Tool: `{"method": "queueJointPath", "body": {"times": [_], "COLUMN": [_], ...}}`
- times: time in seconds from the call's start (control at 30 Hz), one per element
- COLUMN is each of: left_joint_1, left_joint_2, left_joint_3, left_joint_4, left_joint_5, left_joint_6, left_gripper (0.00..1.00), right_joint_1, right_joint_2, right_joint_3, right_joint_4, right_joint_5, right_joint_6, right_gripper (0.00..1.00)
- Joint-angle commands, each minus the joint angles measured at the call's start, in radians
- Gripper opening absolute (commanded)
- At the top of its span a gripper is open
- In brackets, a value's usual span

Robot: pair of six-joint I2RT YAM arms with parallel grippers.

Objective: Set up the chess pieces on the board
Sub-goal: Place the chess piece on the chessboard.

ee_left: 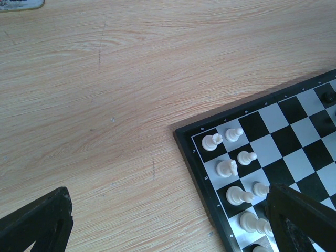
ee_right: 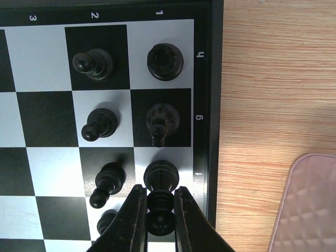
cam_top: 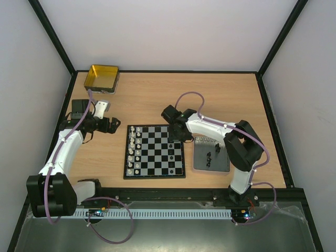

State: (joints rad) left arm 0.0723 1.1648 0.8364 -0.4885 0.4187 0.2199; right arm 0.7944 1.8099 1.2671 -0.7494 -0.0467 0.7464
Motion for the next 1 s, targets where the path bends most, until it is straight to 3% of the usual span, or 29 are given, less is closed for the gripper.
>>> {"method": "queueJointPath", "body": {"times": [0.0,0.97], "left_joint_1": [-0.003,-0.003], "left_joint_2": [-0.004,-0.008], "left_joint_3": [0.001,0.001], "left_joint_4": [-0.007,-0.007], "left_joint_5": [0.011,0.007], "left_joint_6": [0.005,0.004], "left_gripper": [0.99,0.99], "right_joint_1": [0.008,0.012], "right_joint_2": [0.016,0.019], "right_joint_3": [0.011,0.009], "right_joint_4": [0.007,0.001], "right_joint_5": [0.011,0.005], "right_joint_6": [0.005,0.008], "right_gripper": [0.09,0.22]}}
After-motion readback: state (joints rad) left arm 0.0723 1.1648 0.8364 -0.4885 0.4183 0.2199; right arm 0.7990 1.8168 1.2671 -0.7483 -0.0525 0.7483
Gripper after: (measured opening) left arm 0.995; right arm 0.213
